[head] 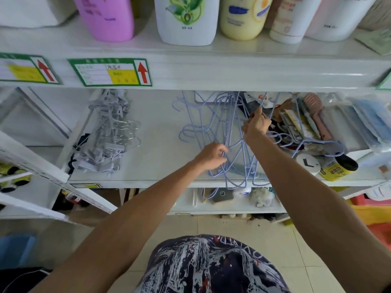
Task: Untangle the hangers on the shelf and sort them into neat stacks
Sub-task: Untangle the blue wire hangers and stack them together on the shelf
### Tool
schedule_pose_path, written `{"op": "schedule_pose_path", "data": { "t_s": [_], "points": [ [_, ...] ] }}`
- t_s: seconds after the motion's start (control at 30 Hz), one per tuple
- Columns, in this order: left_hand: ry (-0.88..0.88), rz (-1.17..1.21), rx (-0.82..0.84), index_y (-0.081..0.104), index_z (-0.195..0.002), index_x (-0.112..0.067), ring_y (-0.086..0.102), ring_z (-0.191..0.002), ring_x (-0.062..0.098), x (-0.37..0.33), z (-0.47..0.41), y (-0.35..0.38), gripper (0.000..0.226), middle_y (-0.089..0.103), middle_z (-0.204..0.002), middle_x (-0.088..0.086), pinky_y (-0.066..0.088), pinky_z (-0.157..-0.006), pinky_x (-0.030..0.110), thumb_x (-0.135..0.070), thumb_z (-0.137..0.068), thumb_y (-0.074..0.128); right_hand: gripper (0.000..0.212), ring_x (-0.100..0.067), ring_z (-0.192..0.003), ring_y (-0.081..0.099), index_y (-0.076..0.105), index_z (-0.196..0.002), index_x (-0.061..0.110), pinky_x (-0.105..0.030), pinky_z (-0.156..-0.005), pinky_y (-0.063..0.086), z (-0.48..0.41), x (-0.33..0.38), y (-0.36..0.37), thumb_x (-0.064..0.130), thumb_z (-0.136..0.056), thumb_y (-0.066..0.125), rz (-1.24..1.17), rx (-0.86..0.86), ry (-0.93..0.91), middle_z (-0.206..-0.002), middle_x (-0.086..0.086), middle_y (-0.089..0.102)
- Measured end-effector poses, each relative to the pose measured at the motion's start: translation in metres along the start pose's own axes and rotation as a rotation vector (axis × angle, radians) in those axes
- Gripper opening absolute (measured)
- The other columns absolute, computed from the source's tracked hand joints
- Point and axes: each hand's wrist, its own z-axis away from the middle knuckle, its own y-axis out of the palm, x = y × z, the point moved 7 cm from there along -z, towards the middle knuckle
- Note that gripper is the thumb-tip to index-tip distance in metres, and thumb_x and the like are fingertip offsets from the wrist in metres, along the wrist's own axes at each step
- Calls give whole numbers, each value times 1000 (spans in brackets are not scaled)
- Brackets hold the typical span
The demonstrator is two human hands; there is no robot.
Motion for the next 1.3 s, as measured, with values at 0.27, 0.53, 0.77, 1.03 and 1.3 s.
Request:
{"op": "schedule_pose_path", "data": {
  "t_s": [0.27,0.53,0.77,1.03,1.3],
  "points": [
    [-359,1120,-204,58,-92,-9,69,-62,24,45,15,-47,24,68,-80,13,57,-68,39,-32,-97,56,44,-5,-30,18,38,-66,18,-13,-29,14,44,-62,48,36,-107,36,-170,320,304,-42,9,23],
    [-270,1211,-306,49,-68,-14,20,-35,6,97,66,-88,39,23,-47,-8,14,-38,15,-30,-103,47,41,-21,-54,56,70,-86,7,-29,-57,47,97,-106,84,39,-101,49,608,506,-5,-64,-9,60],
    [-331,1212,-315,49,-70,-13,20,-35,4,135,100,-106,37,26,-45,-10,12,-35,15,-28,-103,47,31,-36,-114,47,55,-114,3,-44,-93,43,98,-111,54,26,-99,40,1357,174,-412,-120,-19,50],
    [-378,1235,-280,50,-70,-12,19,-35,4,151,114,-100,36,24,-46,-11,12,-34,14,-27,-103,47,32,-36,-118,50,57,-121,4,-46,-95,44,94,-97,54,14,-96,38,1634,181,-425,-125,-16,50],
    [-294,1299,-192,52,-70,-14,21,-36,3,122,111,-100,35,25,-48,-11,13,-32,16,-29,-101,49,24,-44,-99,62,39,-121,7,-43,-73,43,84,-70,20,9,-98,32,1506,96,-454,-111,-24,63]
  ]
}}
